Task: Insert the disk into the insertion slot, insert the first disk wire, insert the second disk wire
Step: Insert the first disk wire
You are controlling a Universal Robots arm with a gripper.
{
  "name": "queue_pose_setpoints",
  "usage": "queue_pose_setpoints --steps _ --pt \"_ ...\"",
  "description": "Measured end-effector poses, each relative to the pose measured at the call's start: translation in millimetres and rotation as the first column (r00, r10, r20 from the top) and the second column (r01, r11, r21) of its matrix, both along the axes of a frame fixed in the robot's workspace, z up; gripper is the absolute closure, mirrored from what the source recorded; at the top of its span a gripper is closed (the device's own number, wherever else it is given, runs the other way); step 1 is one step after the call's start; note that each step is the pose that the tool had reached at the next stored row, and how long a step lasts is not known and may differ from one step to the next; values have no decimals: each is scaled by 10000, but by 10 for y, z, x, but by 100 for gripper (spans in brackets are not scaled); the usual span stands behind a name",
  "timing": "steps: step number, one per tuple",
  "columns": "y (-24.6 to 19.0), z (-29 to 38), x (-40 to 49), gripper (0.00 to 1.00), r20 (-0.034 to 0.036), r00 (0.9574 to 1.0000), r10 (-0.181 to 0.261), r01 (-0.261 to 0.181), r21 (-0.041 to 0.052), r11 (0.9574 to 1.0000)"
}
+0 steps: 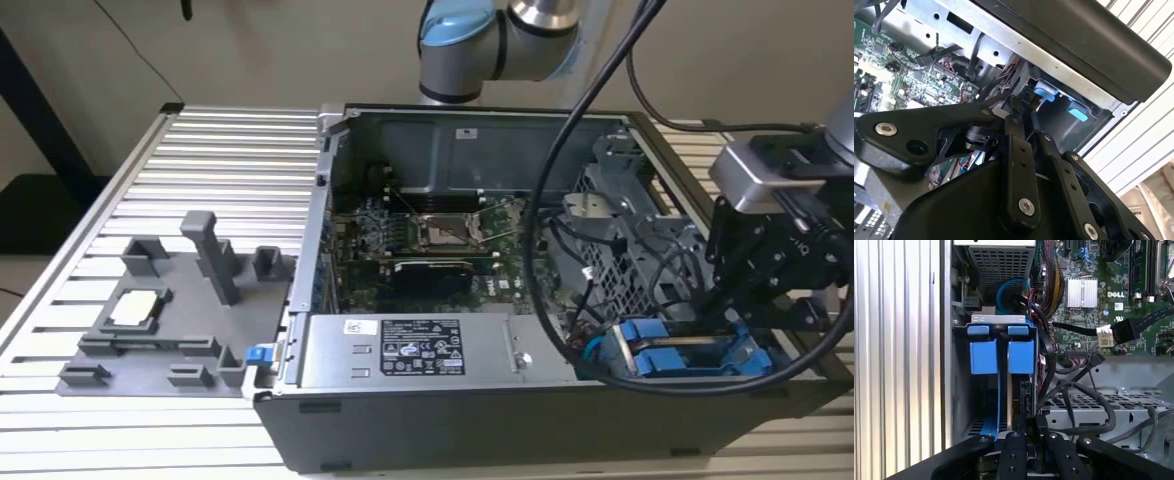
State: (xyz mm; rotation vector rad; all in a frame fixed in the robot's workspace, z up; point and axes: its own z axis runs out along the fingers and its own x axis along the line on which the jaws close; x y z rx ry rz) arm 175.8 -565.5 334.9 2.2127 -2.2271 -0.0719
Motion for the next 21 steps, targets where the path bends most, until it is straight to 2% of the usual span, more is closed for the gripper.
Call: queue_pose_setpoints --steps 9,10,11,18,21 --pt "-1 -20 0 80 0 10000 -33 33 14 10000" --pt "-1 -15 0 73 0 10000 -33 33 8 10000" --pt "-1 -3 0 73 0 10000 -34 34 5 10000" --pt "0 261 0 73 -1 10000 -34 34 6 10000" --pt "-1 396 0 73 -1 10000 -34 34 6 10000"
